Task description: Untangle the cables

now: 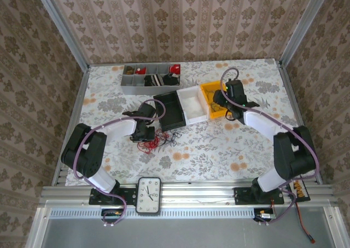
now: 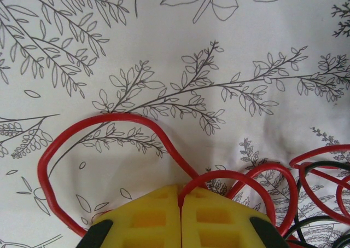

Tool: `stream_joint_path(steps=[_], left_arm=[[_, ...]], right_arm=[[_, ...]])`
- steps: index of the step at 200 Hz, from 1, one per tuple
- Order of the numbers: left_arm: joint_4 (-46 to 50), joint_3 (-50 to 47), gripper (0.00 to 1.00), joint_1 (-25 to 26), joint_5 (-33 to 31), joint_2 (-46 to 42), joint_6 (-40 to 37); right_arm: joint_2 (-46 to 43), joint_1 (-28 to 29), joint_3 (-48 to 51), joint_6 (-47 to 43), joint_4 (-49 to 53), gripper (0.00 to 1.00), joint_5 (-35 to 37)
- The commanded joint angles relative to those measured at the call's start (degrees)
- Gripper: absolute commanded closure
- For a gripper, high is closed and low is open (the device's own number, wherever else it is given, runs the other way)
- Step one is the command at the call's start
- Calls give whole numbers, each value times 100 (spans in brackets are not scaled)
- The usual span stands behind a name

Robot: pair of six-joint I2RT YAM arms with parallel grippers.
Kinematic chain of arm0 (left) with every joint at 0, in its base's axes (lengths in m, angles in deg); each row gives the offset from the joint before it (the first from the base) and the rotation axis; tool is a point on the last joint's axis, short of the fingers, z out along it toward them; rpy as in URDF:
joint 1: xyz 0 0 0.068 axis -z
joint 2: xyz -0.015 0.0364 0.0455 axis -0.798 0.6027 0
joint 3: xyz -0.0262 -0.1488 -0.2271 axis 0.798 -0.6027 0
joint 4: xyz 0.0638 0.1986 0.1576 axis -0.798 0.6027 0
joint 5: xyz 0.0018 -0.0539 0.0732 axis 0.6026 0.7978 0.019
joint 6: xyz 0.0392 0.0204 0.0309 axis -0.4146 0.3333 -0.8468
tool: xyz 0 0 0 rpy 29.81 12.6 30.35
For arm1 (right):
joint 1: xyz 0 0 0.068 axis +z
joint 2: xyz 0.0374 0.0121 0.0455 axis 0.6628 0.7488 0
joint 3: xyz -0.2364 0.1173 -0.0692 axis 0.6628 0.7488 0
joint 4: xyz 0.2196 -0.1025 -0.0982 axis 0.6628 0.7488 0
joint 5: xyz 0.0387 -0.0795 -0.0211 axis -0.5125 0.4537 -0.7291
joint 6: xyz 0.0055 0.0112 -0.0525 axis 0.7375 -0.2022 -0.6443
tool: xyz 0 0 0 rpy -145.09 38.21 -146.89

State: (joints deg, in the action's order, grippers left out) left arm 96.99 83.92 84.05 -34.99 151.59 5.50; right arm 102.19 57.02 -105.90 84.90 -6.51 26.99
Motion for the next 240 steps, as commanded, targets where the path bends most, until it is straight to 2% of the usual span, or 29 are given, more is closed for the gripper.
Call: stream_joint_path(steps=[1, 18, 37, 60, 87, 109, 191, 240], left_arm=[[-523, -245, 100, 9, -219, 296, -35], [-540, -232, 100, 9, -196, 322, -39], [-541, -195, 100, 18, -146, 374, -52], [-527, -166, 100, 26, -109, 444, -54], [-497, -166, 100, 35, -134, 432, -65], [-471, -178, 100, 42, -141, 411, -74], [-453, -116, 100, 88, -170, 472, -103], [-435, -96, 100, 114, -208, 476, -108]], right_arm=[[-612, 211, 422, -224, -100, 46, 214], [-894, 759, 748, -468, -155, 47, 109], [-763, 1570, 992, -462, -196, 47, -242], [63, 2569, 943, -450, -392, 47, -628], [956, 3242, 339, -749, -222, 49, -1139], [1361, 3362, -153, -991, 260, 53, -1139], [2072, 3340, -677, -1082, 459, 64, -1030], [1934, 3240, -373, -838, 452, 92, -468]])
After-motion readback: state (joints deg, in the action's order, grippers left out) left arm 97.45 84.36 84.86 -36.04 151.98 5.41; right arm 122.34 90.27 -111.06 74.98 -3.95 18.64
